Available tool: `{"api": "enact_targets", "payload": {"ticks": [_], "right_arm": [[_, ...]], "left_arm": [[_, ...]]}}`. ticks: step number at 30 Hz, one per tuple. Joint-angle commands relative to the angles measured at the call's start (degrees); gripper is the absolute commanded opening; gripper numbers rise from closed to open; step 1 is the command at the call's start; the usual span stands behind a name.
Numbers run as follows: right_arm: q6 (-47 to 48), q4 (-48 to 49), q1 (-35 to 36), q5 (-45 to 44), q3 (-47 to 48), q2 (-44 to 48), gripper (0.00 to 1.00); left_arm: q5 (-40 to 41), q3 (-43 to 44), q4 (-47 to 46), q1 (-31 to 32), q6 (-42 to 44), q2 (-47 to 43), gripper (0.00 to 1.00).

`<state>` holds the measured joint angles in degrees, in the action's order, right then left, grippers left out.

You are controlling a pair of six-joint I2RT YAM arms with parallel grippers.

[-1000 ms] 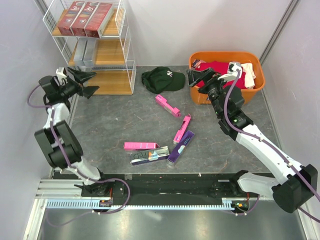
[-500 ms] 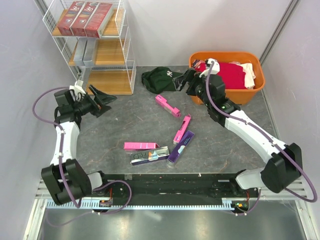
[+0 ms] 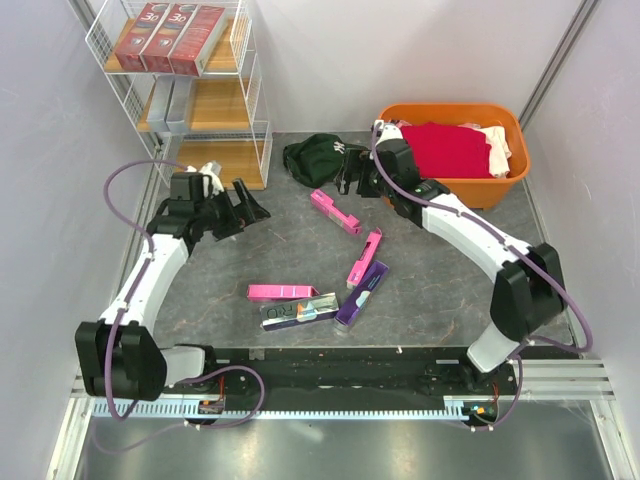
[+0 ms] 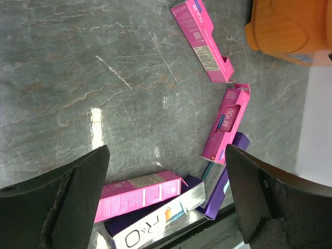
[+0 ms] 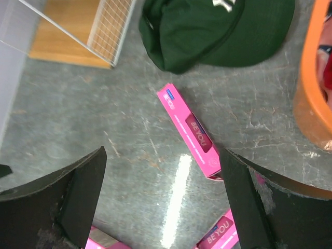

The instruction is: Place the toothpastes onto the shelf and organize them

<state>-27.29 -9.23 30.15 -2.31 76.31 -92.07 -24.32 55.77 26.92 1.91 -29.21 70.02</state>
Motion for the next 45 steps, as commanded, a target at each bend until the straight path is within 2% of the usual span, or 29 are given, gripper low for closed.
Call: {"api": "enact_targets", "payload": {"ticks": [1, 5, 9, 17, 26, 32, 36, 44, 45], "right_arm": [[3.03, -4.21, 0.08, 2.13, 4.10, -4.42, 0.98], [4.51, -6.14, 0.61, 4.50, 6.91, -11.08, 0.98], [7.60, -12.19, 3.24, 3.02, 15.33, -18.31, 0.98], [10.06, -13.44, 4.48, -1.82, 22.90, -27.71, 0.98], [12.87, -14.94, 4.65, -4.63, 26.16, -33.78, 0.97], [12.87, -15.11, 4.65, -3.85, 27.04, -35.98, 0.81], [12.70, -15.37, 4.65, -3.32, 27.13, -37.39, 0.64], [12.52, -16.08, 4.65, -1.74, 27.05, -36.69, 0.38], [12.44, -15.99, 4.65, -1.65, 27.13, -35.90, 0.32]], "left_arm": [[7.35, 3.82, 0.68, 5.02, 2.58, 3.27, 0.99], [8.23, 4.96, 0.51, 8.54, 1.00, 7.05, 0.99], [8.14, 5.58, 0.16, 11.88, 0.65, 9.61, 0.99], [5.33, 5.14, -1.51, 13.64, 0.30, 12.33, 0.99], [3.58, 4.00, -2.31, 13.82, 0.21, 13.57, 0.99], [3.22, 3.38, -2.75, 13.82, 0.12, 13.83, 0.99], [3.22, 3.21, -2.66, 13.82, 0.56, 13.57, 0.99], [2.87, 3.21, -2.48, 13.82, 0.74, 12.25, 0.99], [2.78, 3.29, -2.57, 13.82, 0.74, 11.90, 0.99]]}}
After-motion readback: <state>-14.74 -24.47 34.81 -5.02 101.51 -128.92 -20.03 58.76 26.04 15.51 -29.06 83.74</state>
